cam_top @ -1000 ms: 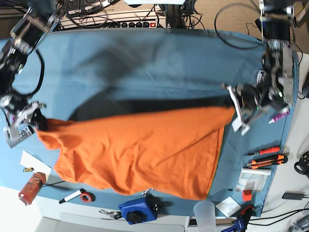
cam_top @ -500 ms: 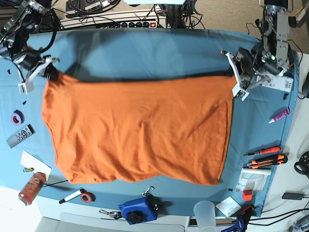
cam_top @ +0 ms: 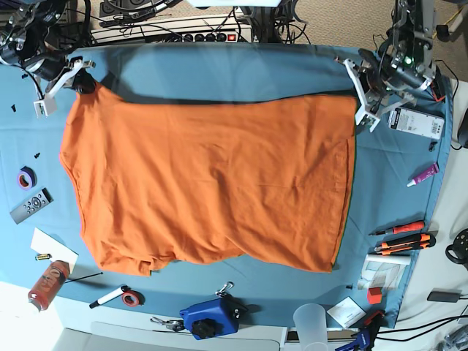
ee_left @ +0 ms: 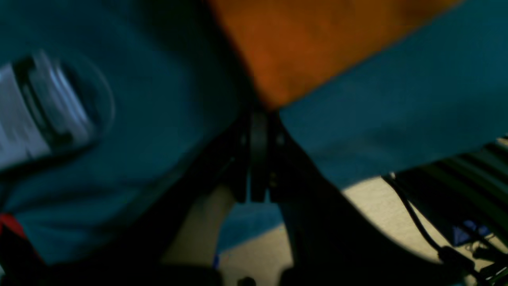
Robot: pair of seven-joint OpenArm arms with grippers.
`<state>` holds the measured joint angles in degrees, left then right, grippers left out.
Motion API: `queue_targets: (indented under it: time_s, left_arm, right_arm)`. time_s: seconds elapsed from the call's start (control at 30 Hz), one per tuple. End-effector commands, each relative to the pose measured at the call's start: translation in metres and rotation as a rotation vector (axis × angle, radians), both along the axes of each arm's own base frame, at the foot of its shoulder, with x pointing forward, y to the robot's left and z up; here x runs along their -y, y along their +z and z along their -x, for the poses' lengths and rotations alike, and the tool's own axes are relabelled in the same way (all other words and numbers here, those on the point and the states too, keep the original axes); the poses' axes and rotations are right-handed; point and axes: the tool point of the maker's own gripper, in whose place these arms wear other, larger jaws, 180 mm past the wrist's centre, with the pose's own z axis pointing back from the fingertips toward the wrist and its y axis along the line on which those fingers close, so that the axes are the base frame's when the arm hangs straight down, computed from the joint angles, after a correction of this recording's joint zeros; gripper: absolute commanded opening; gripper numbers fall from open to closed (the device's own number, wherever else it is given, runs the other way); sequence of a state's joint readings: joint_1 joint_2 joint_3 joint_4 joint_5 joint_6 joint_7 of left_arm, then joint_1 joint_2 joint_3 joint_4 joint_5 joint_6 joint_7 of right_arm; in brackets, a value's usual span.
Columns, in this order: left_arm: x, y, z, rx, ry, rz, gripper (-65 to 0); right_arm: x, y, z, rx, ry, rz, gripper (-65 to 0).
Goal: Layout the t-shirt on the table in an organized manner, then fold the t-shirt properly
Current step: 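Lay the shirt flat with both grippers, dragging it across the table, then pull the shirt corners apart with both grippers to smooth it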
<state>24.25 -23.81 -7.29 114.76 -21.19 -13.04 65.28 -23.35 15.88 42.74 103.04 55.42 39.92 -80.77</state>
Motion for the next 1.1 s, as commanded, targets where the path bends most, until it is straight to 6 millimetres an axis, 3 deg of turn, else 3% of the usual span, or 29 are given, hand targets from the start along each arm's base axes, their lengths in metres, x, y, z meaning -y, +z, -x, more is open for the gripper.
queue_targets:
  time_s: [0.0,0.23,0.4,0.43,0.53,0.6,0.73,0.9,1.07]
  left_arm:
    - [-0.016,-0.007,0.022,-0.086,0.012,-0.071,-65.0]
    - [-0.029,0.008,0.026,-0.016,0.131,-0.017,-65.0]
    - [-0.012,0.021,0.007,0.092,0.092,0.104,-65.0]
    - [-0.006,0.024,0.004,0.103,0.073,0.128,-61.5]
    - [0.003,0.033,-0.009,0.158,0.024,0.171,-43.1]
    - [0.007,0.040,-0.019,0.214,-0.015,0.177,-37.6]
    - [0.018,0.044,-0.022,0.273,-0.175,0.150,-37.7]
    - [0.025,0.027,-0.014,0.241,-0.348,0.004,-38.0]
    - [0.040,0.023,-0.021,0.311,-0.475,-0.105,-39.5]
  right_arm:
    - [0.001,0.012,-0.004,0.040,0.014,0.015,-65.0]
    - [-0.008,0.024,0.005,0.048,0.066,0.056,-65.0]
    - [-0.008,0.024,0.005,0.049,0.066,0.055,-65.0]
    - [-0.008,0.024,0.005,0.048,0.066,0.056,-65.0]
    - [-0.008,0.024,0.005,0.049,0.066,0.055,-65.0]
    - [-0.008,0.024,0.005,0.049,0.066,0.055,-65.0]
    - [-0.008,0.024,0.005,0.048,0.066,0.056,-65.0]
    - [-0.008,0.024,0.005,0.048,0.066,0.056,-65.0]
    - [-0.008,0.024,0.005,0.049,0.066,0.055,-65.0]
